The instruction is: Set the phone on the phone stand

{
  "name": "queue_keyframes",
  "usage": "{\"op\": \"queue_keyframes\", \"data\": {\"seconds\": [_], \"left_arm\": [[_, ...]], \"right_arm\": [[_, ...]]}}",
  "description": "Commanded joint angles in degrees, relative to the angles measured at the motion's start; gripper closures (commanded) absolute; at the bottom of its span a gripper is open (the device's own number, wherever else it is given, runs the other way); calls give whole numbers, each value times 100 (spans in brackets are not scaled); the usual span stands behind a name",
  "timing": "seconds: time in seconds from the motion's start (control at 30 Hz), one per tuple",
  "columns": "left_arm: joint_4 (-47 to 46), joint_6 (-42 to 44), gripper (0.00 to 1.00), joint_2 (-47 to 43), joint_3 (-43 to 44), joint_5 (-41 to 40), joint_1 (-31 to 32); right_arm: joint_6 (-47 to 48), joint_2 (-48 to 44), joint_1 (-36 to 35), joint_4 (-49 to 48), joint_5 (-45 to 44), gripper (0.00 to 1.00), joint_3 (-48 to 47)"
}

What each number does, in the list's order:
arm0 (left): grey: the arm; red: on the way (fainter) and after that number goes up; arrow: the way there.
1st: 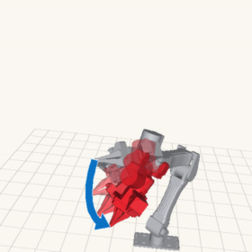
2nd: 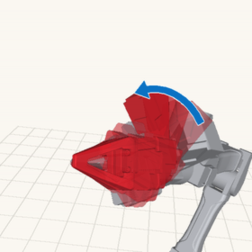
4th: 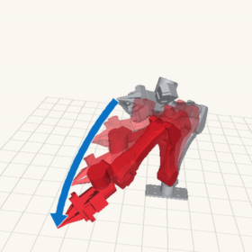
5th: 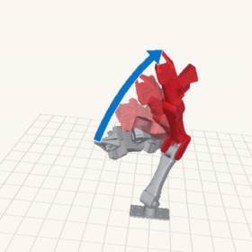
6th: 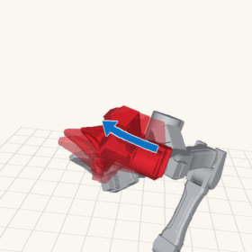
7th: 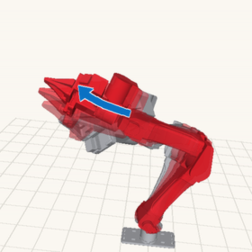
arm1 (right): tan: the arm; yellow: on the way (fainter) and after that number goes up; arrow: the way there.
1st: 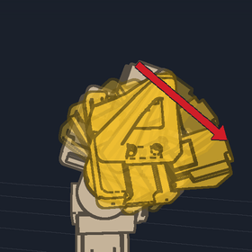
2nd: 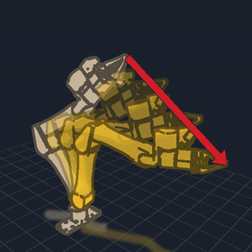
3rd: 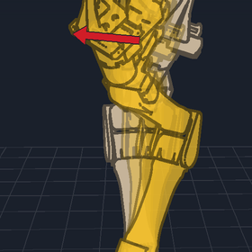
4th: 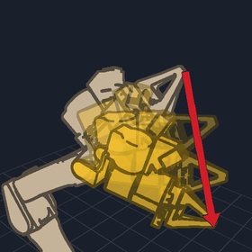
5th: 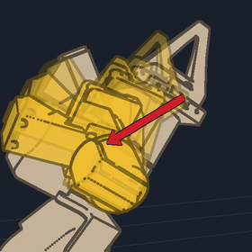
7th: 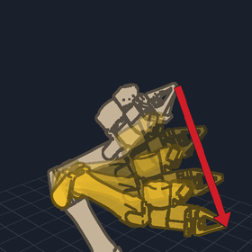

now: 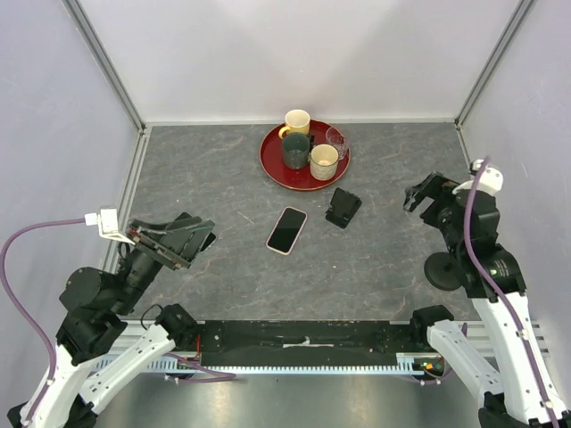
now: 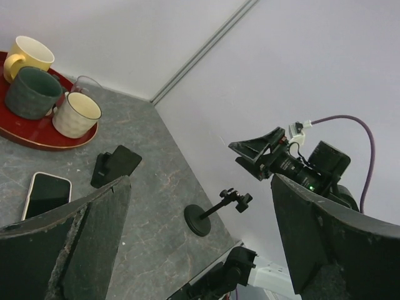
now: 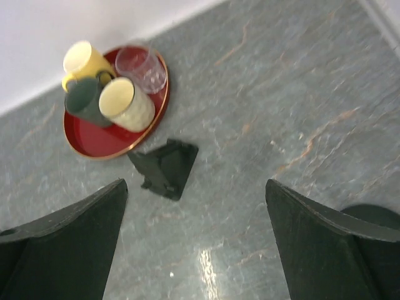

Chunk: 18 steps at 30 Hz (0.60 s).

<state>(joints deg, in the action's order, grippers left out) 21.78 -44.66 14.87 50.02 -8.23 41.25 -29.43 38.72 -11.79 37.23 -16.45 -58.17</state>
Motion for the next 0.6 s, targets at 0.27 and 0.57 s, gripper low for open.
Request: {"op": "queue_keyframes", "data": {"seconds": [0.27,0.57], "left_arm": [[-139,-429,1,-46,-370,234,-12],[-209,-614,1,-55,-555,383,-21]], "right_arm": [[-633,2050,-525,-103,496,2,403],[-655,2482,-1264,-1154,1132,2,904]]}}
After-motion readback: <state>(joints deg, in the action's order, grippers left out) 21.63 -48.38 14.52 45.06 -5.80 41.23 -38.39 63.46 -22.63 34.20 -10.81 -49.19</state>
